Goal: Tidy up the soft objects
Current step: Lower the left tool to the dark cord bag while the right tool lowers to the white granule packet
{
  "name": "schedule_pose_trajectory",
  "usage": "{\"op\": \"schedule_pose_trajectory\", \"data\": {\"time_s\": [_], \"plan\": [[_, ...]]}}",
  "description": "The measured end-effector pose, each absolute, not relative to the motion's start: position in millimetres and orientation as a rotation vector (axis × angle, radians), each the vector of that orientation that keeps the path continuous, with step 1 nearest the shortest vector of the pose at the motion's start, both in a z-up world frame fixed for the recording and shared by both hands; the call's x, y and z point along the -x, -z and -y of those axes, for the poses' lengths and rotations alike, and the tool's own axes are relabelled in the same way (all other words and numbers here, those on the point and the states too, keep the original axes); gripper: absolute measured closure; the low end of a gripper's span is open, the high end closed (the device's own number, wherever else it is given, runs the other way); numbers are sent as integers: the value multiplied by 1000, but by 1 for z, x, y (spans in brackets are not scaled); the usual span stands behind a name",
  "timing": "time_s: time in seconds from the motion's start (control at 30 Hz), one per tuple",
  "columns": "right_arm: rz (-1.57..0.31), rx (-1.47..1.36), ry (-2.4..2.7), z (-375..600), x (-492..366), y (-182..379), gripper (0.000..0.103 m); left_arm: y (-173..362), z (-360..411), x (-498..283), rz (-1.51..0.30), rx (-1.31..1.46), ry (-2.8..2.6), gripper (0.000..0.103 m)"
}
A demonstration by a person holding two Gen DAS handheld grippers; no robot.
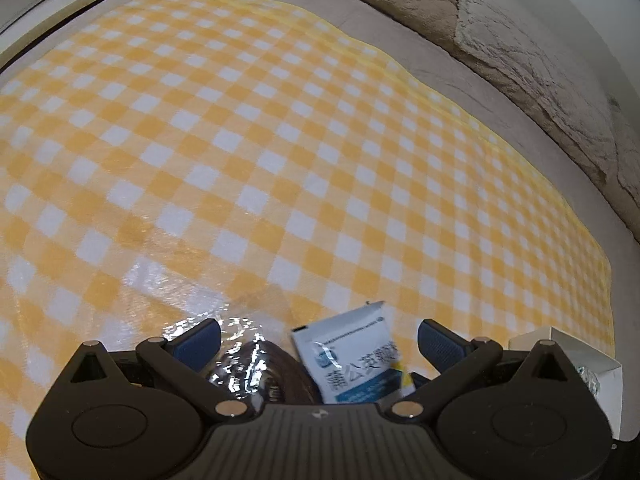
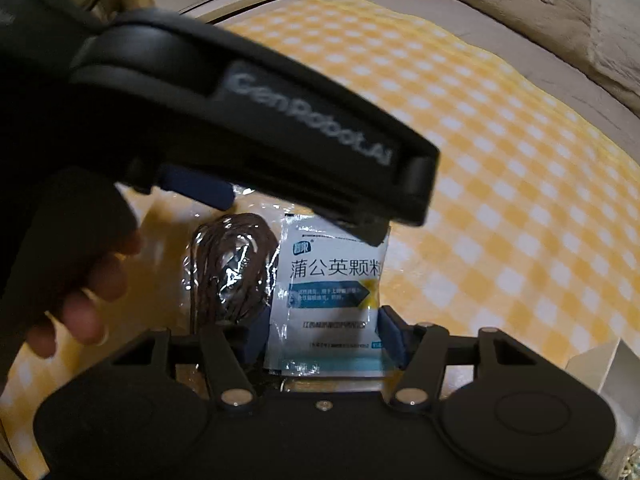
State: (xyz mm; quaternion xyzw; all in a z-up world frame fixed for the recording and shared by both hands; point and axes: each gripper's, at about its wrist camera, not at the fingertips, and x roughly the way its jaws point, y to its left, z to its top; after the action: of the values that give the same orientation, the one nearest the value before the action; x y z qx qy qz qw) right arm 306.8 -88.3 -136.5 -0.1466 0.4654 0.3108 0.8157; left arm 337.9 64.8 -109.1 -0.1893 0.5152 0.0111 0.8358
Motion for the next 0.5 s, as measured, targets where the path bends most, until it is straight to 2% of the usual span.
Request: {"op": "schedule_pose_trajectory", "data": {"time_s": [0.23, 0.27, 0.3, 0.5], "plan": [[-989, 318, -595, 98, -306, 132, 48, 103, -66, -324, -1120, 398, -28, 0], [-995, 325, -582, 99, -307, 132, 53, 103, -64, -324, -1129, 386, -32, 0], [-997, 334, -563, 101, -307, 133, 62, 104, -62, -323, -1139, 370, -37, 0], [-1003, 374, -572, 101, -295, 133, 64, 109, -46, -321, -1161, 277, -3, 0]]}}
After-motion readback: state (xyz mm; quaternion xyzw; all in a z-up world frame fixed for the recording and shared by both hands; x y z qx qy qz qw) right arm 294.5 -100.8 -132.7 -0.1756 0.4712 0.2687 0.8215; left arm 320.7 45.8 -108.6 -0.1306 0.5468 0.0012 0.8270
